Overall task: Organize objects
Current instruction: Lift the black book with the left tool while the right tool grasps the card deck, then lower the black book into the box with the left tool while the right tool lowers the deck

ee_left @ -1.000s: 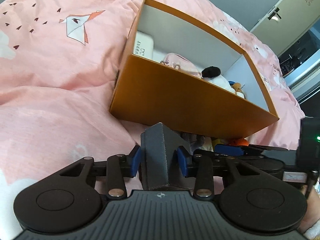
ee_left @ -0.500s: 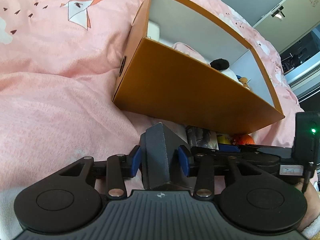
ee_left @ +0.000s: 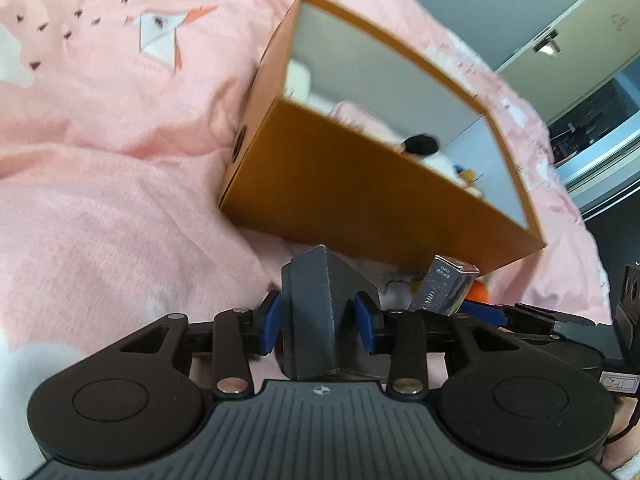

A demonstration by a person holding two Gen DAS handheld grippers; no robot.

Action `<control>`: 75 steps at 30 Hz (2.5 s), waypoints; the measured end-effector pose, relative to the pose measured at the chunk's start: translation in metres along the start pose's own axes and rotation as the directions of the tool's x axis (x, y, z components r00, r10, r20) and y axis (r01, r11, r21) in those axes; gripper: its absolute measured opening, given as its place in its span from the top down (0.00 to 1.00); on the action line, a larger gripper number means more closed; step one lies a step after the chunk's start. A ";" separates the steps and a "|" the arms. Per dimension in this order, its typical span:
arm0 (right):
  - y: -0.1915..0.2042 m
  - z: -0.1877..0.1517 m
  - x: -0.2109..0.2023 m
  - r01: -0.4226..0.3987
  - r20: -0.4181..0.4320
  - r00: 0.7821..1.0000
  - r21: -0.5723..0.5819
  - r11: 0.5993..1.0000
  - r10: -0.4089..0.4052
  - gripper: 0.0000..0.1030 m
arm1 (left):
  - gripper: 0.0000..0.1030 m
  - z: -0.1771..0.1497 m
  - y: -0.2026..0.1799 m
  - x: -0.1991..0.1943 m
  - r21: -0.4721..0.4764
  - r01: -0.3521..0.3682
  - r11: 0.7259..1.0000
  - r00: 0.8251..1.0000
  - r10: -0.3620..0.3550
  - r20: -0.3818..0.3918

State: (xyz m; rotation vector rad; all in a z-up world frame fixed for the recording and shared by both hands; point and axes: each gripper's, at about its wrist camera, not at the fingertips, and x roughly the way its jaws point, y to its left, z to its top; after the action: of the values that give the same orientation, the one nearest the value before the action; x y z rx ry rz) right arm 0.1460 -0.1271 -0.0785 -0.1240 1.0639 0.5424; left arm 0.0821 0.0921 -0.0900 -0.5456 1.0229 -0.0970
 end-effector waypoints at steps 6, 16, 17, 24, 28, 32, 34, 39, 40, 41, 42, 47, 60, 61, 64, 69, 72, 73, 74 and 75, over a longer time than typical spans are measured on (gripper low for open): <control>0.001 -0.009 -0.050 -0.025 0.108 0.994 -0.041 0.999 0.029 0.42 | 0.60 0.003 -0.020 -0.032 0.054 0.042 0.998 0.994 -0.047 0.100; -0.017 0.032 -0.118 -0.138 0.252 0.958 -0.012 0.990 0.136 0.42 | 0.60 0.055 -0.066 -0.072 0.151 0.109 0.983 0.959 -0.143 0.243; -0.020 0.041 -0.119 -0.129 0.263 0.956 -0.011 0.992 0.128 0.42 | 0.60 0.066 -0.071 -0.073 0.165 0.102 0.981 0.955 -0.143 0.262; -0.042 0.101 -0.098 -0.085 0.303 0.950 0.026 0.996 0.074 0.42 | 0.60 0.139 -0.091 -0.019 0.183 0.065 0.981 0.949 -0.117 0.292; -0.057 0.131 -0.069 -0.053 0.292 0.956 0.056 0.997 0.034 0.42 | 0.60 0.167 -0.085 0.034 0.145 0.050 0.988 0.965 -0.085 0.247; -0.070 0.151 -0.032 -0.022 0.251 0.968 0.062 0.998 0.005 0.42 | 0.60 0.178 -0.075 0.071 0.137 0.040 0.990 0.977 -0.067 0.201; -0.075 0.158 -0.016 -0.019 0.225 0.974 0.066 0.998 0.004 0.42 | 0.60 0.180 -0.071 0.085 0.140 0.034 0.990 0.982 -0.060 0.182; -0.083 0.164 0.014 -0.018 0.177 0.984 0.074 0.997 0.004 0.42 | 0.60 0.182 -0.063 0.109 0.147 0.009 0.989 0.989 -0.031 0.145; -0.084 0.164 0.018 -0.018 0.171 0.985 0.074 0.997 0.005 0.42 | 0.60 0.182 -0.062 0.113 0.149 0.004 0.989 0.990 -0.025 0.139; -0.085 0.164 0.021 -0.018 0.164 0.986 0.074 0.997 0.006 0.42 | 0.61 0.183 -0.061 0.116 0.154 0.003 0.988 0.991 -0.024 0.132; -0.085 0.163 0.024 -0.019 0.158 0.987 0.075 0.997 0.007 0.42 | 0.61 0.182 -0.061 0.119 0.159 0.004 0.987 0.992 -0.025 0.125; -0.086 0.160 0.032 -0.015 0.137 0.991 0.075 0.997 0.005 0.42 | 0.61 0.183 -0.061 0.133 0.155 -0.016 0.988 0.997 0.004 0.077; -0.075 0.165 0.045 0.009 0.081 0.997 0.051 0.999 -0.013 0.42 | 0.61 0.190 -0.069 0.141 0.257 -0.225 0.940 0.974 0.226 0.029; -0.074 0.165 0.046 0.011 0.077 0.997 0.051 0.999 -0.015 0.42 | 0.61 0.190 -0.069 0.141 0.263 -0.238 0.935 0.971 0.238 0.031; -0.071 0.168 0.052 0.017 0.056 0.998 0.060 0.998 -0.021 0.42 | 0.62 0.190 -0.066 0.138 0.252 -0.206 0.946 0.978 0.208 0.018; -0.068 0.173 0.067 0.030 -0.001 1.000 0.091 0.995 -0.030 0.42 | 0.64 0.189 -0.062 0.122 0.220 -0.168 0.961 0.986 0.167 0.027; -0.069 0.176 0.078 0.032 -0.035 0.999 0.121 0.992 -0.028 0.42 | 0.64 0.187 -0.060 0.113 0.214 -0.155 0.964 0.988 0.151 0.039; -0.070 0.176 0.082 0.033 -0.048 0.999 0.136 0.990 -0.026 0.42 | 0.64 0.187 -0.059 0.110 0.213 -0.154 0.965 0.988 0.148 0.044; -0.071 0.177 0.085 0.029 -0.056 0.998 0.148 0.989 -0.021 0.42 | 0.64 0.186 -0.059 0.109 0.215 -0.154 0.964 0.988 0.148 0.048; -0.072 0.177 0.088 0.027 -0.067 0.998 0.159 0.987 -0.017 0.42 | 0.64 0.185 -0.058 0.107 0.218 -0.154 0.964 0.988 0.146 0.052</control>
State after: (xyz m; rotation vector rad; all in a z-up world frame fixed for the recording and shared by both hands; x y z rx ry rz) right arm 0.3539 -0.0953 -0.0785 -0.0123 1.1649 0.4333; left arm 0.3023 0.0784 -0.0717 -0.2644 1.0006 -0.0660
